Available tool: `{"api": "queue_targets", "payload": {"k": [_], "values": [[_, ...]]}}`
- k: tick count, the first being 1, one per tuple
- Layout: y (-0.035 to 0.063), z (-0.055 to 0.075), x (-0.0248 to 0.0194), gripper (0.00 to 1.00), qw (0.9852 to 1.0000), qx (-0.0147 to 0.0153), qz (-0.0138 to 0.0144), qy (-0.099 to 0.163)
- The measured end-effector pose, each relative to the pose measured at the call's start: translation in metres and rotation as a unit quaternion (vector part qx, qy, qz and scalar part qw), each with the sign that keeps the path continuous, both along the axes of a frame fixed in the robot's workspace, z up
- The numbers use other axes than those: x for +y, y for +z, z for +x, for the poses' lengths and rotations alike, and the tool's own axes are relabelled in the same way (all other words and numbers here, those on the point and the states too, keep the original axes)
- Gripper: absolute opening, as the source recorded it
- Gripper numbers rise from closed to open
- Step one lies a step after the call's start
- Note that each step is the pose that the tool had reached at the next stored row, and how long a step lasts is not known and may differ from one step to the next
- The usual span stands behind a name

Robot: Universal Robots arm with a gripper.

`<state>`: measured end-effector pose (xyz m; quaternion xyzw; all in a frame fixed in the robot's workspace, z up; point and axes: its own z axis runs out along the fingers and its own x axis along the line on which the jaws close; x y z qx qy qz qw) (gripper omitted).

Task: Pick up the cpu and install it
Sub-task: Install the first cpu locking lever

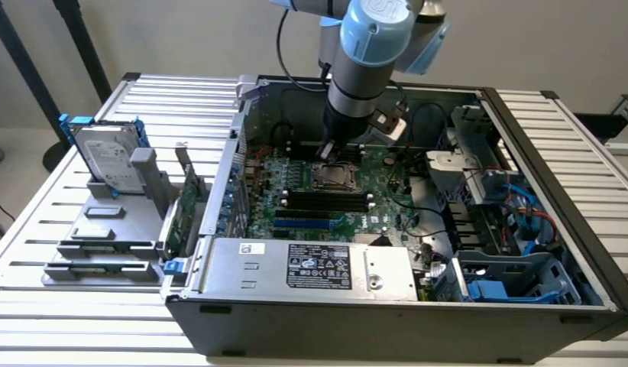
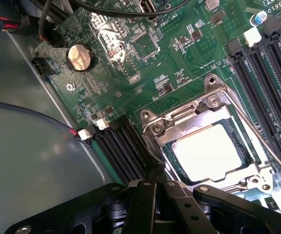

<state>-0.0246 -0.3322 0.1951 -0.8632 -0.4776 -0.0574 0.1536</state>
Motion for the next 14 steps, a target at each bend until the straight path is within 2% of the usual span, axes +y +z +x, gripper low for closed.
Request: {"api": "queue_targets", "payload": {"k": [14], "values": [[-0.0001, 0.0030, -0.0001, 0.11, 1.0000, 0.0011, -0.0026, 0.000]]}}
